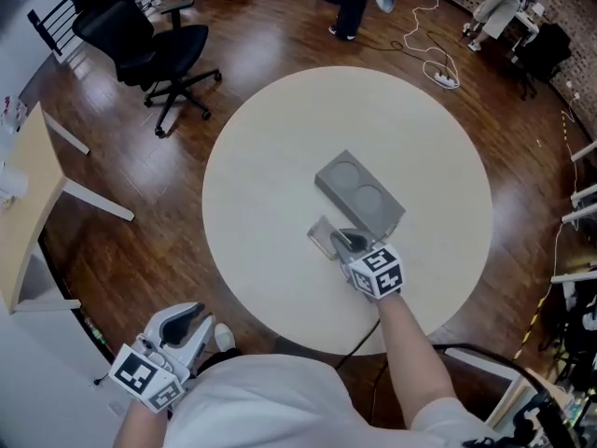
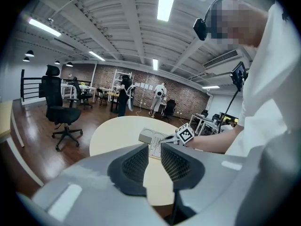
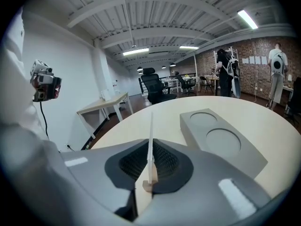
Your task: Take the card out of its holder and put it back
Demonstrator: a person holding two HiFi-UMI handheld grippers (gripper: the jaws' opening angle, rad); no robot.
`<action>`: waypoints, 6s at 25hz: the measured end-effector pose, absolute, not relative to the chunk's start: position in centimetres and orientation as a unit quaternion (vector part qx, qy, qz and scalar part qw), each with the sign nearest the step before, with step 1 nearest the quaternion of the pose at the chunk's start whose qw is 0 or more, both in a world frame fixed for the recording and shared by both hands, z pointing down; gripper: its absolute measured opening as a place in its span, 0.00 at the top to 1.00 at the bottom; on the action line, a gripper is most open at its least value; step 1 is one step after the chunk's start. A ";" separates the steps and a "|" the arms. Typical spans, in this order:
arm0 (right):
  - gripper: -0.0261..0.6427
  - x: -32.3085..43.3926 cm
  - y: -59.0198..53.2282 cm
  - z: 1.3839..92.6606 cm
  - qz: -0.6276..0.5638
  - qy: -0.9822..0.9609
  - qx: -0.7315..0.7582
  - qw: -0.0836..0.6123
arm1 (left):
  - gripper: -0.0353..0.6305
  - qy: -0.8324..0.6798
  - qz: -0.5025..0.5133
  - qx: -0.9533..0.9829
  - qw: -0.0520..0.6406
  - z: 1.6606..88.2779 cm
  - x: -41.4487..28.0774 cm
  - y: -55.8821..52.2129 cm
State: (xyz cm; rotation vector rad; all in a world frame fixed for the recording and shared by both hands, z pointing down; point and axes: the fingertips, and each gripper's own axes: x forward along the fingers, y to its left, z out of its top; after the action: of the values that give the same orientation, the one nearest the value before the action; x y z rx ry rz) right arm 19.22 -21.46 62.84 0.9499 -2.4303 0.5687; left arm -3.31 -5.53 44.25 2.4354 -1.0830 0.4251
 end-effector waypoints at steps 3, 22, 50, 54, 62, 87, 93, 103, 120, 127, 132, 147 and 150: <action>0.93 19.2 -21.6 62.4 0.204 -0.886 0.347 0.232 | 0.82 -0.385 0.154 0.884 0.215 44.0 -3.2 -5.7; 0.93 17.7 -18.8 51.1 0.127 -0.877 0.412 0.214 | 0.82 -0.348 0.119 0.913 0.177 42.9 -8.6 -4.3; 0.93 -4.1 7.3 41.6 0.132 -0.862 0.461 0.167 | 0.85 -0.172 0.117 0.967 0.148 43.9 -22.2 5.9; 0.93 -4.1 8.0 41.3 0.130 -0.859 0.465 0.168 | 0.85 -0.159 0.112 0.970 0.143 43.6 -21.7 6.6; 0.93 -2.5 6.5 40.9 0.114 -0.865 0.456 0.175 | 0.81 -0.178 0.112 0.966 0.149 43.7 -21.3 6.4; 0.93 19.4 -15.2 51.0 0.120 -0.877 0.404 0.229 | 0.79 -0.323 0.113 0.923 0.175 44.0 -9.1 -2.8; 0.93 20.2 -18.8 54.0 0.132 -0.885 0.378 0.238 | 0.79 -0.355 0.126 0.908 0.183 44.0 -7.4 -3.6; 0.93 19.8 -21.6 57.1 0.156 -0.883 0.368 0.247 | 0.79 -0.379 0.140 0.893 0.199 44.9 -7.4 -5.1; 0.93 19.1 -21.7 58.9 0.157 -0.895 0.340 0.244 | 0.79 -0.380 0.153 0.889 0.205 45.2 -6.4 -6.3; 0.93 19.4 -21.4 61.6 0.170 -0.896 0.329 0.244 | 0.79 -0.384 0.164 0.885 0.206 44.9 -6.1 -6.5; 0.93 19.5 -21.4 62.1 0.175 -0.898 0.330 0.231 | 0.79 -0.386 0.169 0.882 0.208 44.9 -6.3 -6.5; 0.69 19.8 -20.1 57.6 0.123 -0.864 0.435 0.222 | 0.79 -0.349 0.171 0.900 0.195 44.7 -8.3 -5.8; 0.68 19.2 -17.9 55.5 0.120 -0.851 0.465 0.213 | 0.79 -0.324 0.163 0.914 0.183 44.5 -9.4 -5.6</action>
State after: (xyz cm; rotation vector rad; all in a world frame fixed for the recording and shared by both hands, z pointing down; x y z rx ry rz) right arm 19.19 -17.89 55.50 1.2900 -2.3622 0.3327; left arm -9.42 -5.64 44.54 2.5777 -0.9132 0.4597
